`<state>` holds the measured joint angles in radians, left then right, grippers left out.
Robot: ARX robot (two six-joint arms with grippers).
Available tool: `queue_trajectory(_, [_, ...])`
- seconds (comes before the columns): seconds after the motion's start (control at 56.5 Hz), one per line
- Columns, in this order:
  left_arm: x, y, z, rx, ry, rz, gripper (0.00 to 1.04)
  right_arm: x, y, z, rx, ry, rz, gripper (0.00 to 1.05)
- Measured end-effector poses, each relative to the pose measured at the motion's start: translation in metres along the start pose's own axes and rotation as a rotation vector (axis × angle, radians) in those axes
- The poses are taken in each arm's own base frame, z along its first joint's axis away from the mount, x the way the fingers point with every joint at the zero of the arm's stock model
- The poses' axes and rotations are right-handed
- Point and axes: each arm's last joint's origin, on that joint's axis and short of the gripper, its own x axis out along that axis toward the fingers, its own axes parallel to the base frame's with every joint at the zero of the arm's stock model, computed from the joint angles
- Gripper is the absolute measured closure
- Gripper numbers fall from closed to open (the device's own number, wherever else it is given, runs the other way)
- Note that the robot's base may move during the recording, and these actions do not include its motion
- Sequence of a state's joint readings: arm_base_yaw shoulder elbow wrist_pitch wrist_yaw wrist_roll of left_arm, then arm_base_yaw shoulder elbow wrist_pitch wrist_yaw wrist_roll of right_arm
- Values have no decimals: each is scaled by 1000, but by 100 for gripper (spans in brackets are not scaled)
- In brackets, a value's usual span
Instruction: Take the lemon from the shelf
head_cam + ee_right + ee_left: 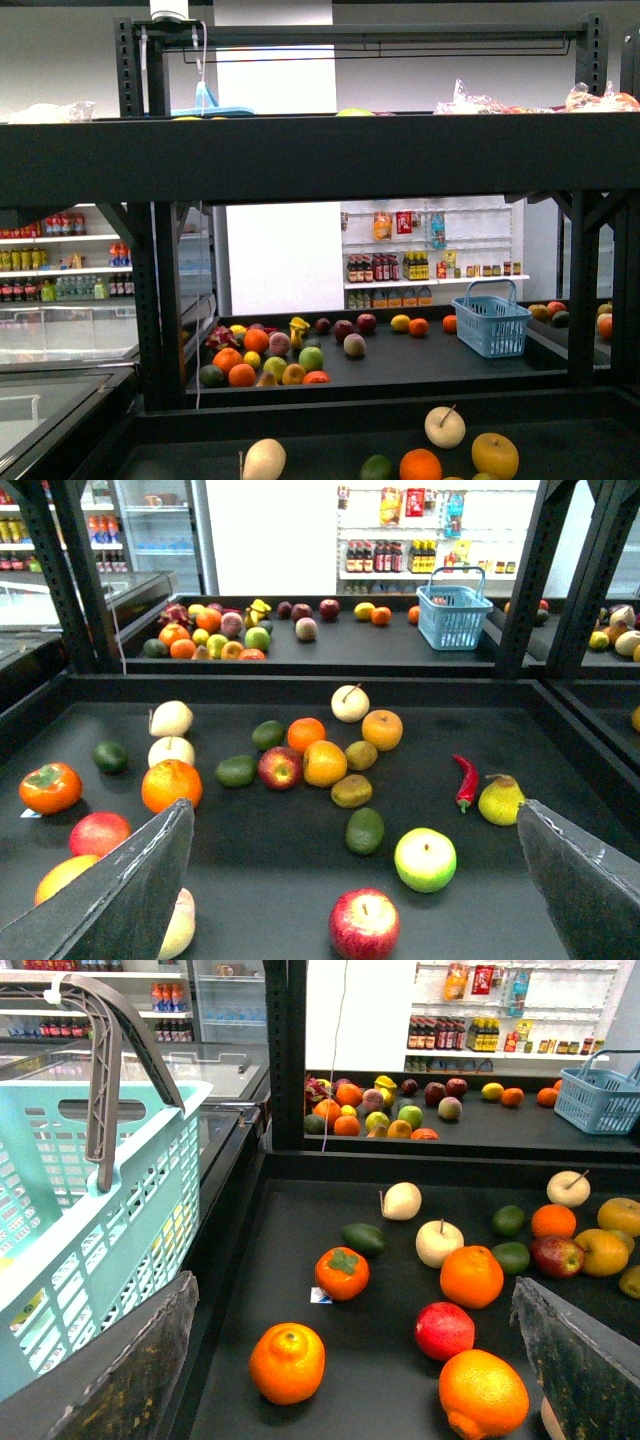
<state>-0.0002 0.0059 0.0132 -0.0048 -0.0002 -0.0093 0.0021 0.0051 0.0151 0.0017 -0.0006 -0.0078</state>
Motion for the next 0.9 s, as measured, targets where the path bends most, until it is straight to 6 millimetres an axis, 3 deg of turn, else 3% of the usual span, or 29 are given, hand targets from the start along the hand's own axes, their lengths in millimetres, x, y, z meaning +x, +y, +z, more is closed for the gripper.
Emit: queue_trajectory(0.903, [0, 0, 0, 0, 0, 0, 8, 0, 0, 0, 0, 0, 0, 7])
